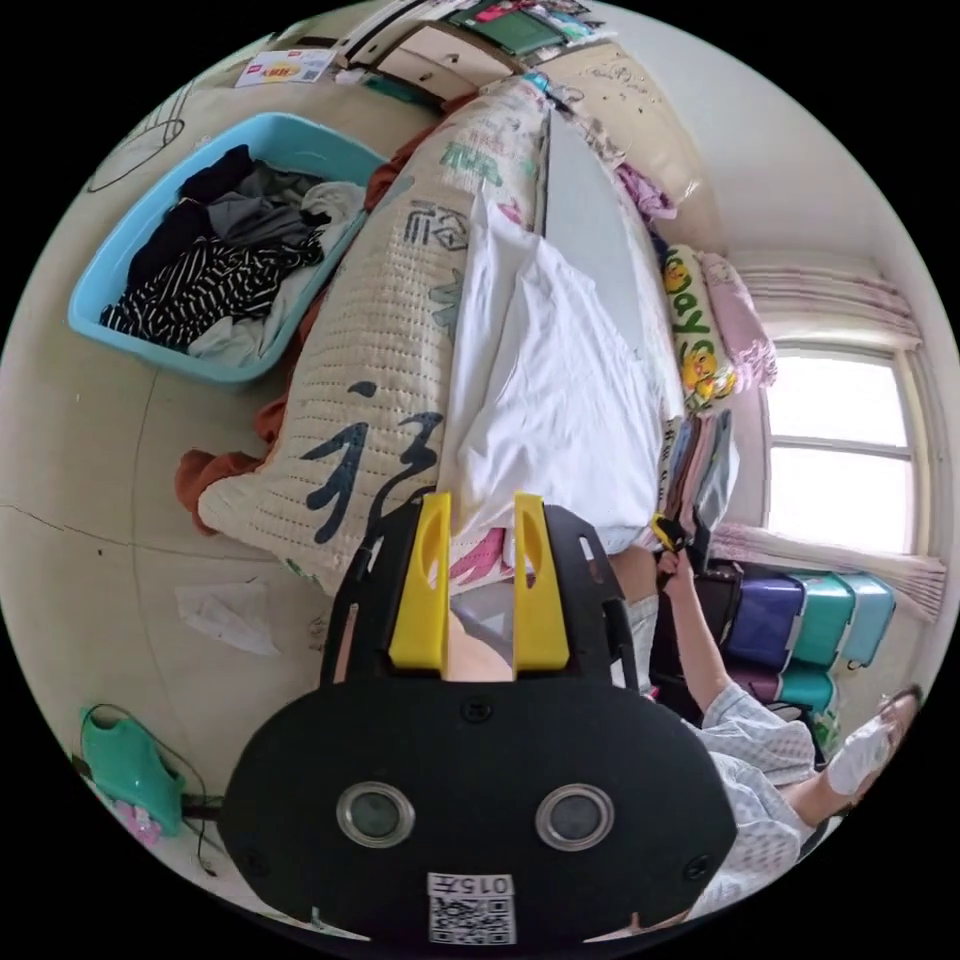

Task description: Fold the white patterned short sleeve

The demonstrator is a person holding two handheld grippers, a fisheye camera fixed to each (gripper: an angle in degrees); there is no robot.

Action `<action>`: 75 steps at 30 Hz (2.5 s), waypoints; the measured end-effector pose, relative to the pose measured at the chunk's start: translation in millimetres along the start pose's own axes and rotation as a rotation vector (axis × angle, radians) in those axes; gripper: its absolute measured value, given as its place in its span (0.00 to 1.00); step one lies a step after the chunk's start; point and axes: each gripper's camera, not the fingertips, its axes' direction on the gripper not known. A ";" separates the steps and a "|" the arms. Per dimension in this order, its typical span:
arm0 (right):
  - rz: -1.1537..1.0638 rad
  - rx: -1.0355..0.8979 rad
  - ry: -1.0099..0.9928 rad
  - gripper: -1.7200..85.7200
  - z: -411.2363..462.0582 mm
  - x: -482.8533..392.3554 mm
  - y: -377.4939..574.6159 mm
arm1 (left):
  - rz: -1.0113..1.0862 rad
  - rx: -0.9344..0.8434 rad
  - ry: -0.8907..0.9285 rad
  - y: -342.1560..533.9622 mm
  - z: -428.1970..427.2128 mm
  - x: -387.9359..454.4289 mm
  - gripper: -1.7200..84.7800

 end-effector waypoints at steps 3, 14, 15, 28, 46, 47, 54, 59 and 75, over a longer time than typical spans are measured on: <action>-0.022 -0.020 0.055 0.02 -1.9 -19.5 -0.5 | -0.005 0.004 -0.028 -0.5 5.1 2.5 0.09; -0.143 0.000 0.364 0.01 -28.6 -119.3 6.1 | -0.022 0.118 0.003 17.0 14.1 -1.8 0.01; -0.146 -0.001 0.375 0.01 -29.8 -124.0 6.0 | -0.026 0.121 -0.018 16.3 17.9 1.1 0.01; -0.167 -0.059 0.546 0.01 -51.0 -223.3 -6.4 | -0.035 -0.036 -0.232 -19.9 92.5 49.5 0.01; -0.293 -0.075 0.861 0.01 -87.0 -327.6 -2.4 | 0.077 -0.043 -0.450 -38.0 186.4 127.7 0.01; -0.294 -0.079 0.861 0.01 -92.2 -328.1 -2.8 | 0.067 -0.048 -0.426 -40.6 191.0 127.3 0.01; -0.286 -0.081 0.859 0.01 -122.0 -324.0 -4.8 | -0.003 -0.032 -0.277 -37.6 192.6 117.4 0.02; -0.268 -0.073 0.808 0.02 -153.4 -309.7 -6.7 | 0.002 -0.013 -0.396 -37.7 185.0 147.7 0.02; -0.191 -0.070 0.638 0.02 -241.7 -257.1 -22.1 | 0.764 -0.214 -0.414 -215.6 459.6 544.1 0.11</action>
